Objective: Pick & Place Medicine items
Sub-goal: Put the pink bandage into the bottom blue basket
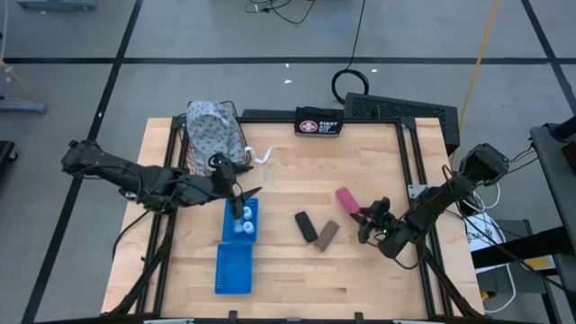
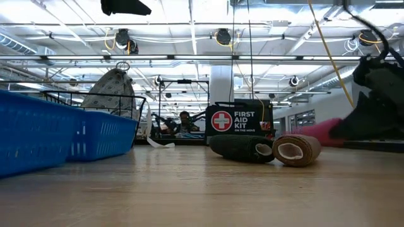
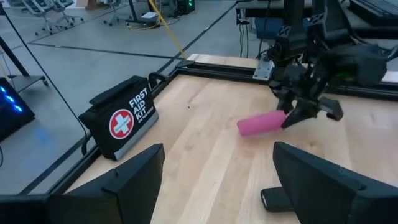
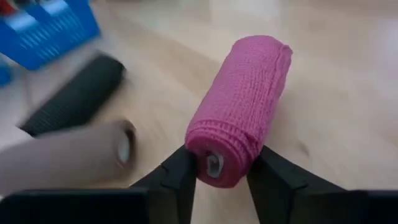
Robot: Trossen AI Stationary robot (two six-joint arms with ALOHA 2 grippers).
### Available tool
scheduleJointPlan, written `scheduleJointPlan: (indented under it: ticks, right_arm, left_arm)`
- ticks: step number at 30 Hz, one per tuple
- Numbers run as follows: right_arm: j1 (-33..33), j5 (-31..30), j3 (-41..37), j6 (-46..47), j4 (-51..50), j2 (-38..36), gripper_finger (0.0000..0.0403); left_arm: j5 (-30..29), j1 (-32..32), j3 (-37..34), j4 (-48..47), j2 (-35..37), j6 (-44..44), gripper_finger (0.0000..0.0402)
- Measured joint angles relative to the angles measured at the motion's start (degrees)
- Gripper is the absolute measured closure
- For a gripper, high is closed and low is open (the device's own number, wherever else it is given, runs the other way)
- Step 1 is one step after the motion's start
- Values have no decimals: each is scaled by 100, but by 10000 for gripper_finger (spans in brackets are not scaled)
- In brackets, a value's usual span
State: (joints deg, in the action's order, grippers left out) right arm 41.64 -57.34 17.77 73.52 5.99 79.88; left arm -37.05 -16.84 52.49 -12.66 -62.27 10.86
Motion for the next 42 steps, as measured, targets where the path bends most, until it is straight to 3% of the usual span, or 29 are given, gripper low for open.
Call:
scheduleJointPlan:
  ticks: [4, 10, 14, 21, 28, 34, 38, 42]
  right_arm:
    - [-10, -430, -175, -1562, 1314, -2, 310]
    - [-10, -352, -187, -3816, 2724, -2, 318]
    - [-10, 255, -187, -5177, 3688, -2, 318]
    - [-8, 1410, -187, -6773, 4899, -4, 319]
    - [-8, 1610, -187, -7031, 5163, -7, 319]
    - [-10, 1704, -187, -6930, 5161, -7, 319]
    - [-92, 1713, -185, -6727, 5123, -7, 319]
    - [-271, 1720, -185, -6514, 5052, -7, 319]
  left_arm:
    - [52, 3, -7, 84, -31, -12, 88]
    - [101, 52, -2, 451, -160, 10, 87]
    - [112, 52, -2, 784, -337, 8, 87]
    - [122, 69, -2, 1359, -842, 78, 90]
    - [278, 86, -2, 2272, -1495, 454, 85]
    - [1522, 223, 9, 2995, -2138, 680, 85]
    - [2377, 423, 702, 1837, -2510, 1198, 85]
    - [2409, 500, 2102, -190, -3133, 638, 85]
